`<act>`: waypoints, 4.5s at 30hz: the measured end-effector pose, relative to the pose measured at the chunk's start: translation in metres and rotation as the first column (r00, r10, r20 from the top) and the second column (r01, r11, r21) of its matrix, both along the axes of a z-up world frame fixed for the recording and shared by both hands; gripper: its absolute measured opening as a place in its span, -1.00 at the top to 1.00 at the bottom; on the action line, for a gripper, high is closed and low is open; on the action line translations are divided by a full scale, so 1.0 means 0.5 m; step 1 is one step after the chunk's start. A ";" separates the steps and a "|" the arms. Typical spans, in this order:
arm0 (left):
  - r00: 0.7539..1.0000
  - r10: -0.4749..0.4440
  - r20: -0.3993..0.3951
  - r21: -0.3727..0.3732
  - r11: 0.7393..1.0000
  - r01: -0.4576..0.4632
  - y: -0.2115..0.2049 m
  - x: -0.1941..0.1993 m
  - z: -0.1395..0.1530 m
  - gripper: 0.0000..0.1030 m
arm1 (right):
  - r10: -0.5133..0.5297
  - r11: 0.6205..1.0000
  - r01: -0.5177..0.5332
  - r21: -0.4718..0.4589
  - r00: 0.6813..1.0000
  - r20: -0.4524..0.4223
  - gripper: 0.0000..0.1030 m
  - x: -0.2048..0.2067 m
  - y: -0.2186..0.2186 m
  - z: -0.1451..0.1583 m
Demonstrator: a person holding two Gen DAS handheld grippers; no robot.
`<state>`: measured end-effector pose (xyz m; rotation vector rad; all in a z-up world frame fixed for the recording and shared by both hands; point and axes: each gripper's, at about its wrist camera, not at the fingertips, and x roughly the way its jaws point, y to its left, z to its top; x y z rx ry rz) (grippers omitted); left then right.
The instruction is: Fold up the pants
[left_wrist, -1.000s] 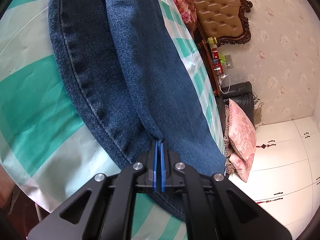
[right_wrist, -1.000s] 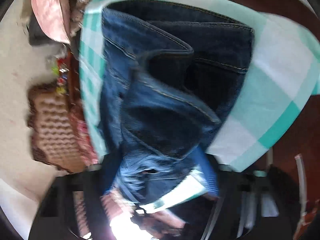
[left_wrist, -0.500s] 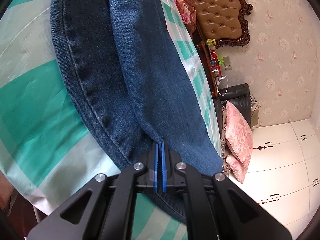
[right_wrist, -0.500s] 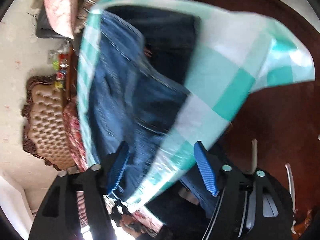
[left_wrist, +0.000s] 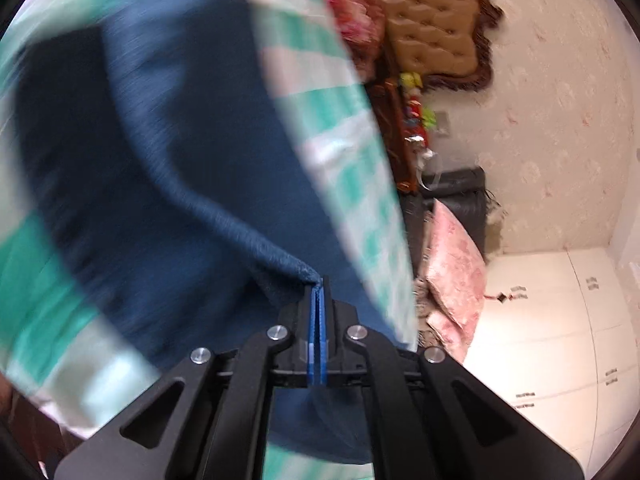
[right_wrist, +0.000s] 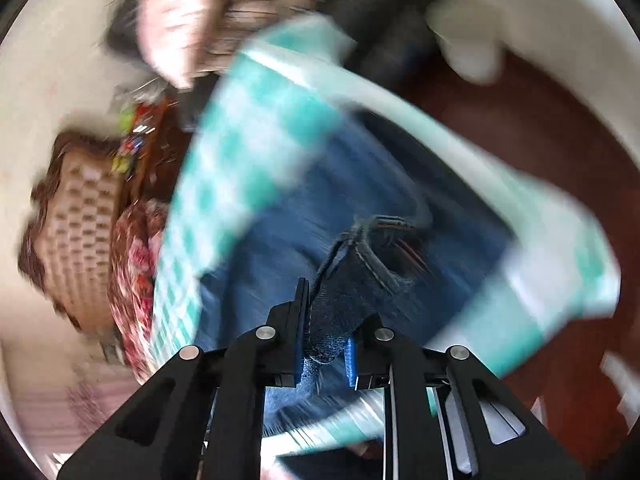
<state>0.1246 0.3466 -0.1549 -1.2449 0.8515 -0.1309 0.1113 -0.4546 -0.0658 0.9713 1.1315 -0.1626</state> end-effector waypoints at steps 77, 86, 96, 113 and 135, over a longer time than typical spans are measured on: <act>0.977 0.198 -0.080 0.415 0.898 -0.148 0.207 -0.151 -0.069 0.94 | 0.140 0.920 -0.148 -0.364 0.989 -0.047 0.92 -0.154 -0.039 -0.173; 0.966 0.235 -0.106 0.581 0.803 -0.132 0.179 -0.166 -0.042 0.80 | 0.141 0.862 -0.137 -0.489 0.990 -0.028 0.90 -0.168 -0.011 -0.167; 0.982 0.169 -0.082 0.837 0.547 -0.025 0.211 -0.054 0.067 -0.08 | 0.114 0.857 -0.112 -0.503 0.993 -0.028 0.49 -0.178 -0.017 -0.149; 0.965 -0.091 -0.246 0.754 0.608 0.249 0.226 0.145 -0.029 0.75 | 0.278 0.638 -0.174 -0.750 0.961 0.013 -0.21 -0.033 0.087 0.013; 0.612 -0.778 -0.143 0.877 0.186 0.442 -0.561 0.251 -0.020 0.97 | 0.388 0.383 -0.290 -0.877 0.912 -0.132 0.17 0.136 0.250 -0.184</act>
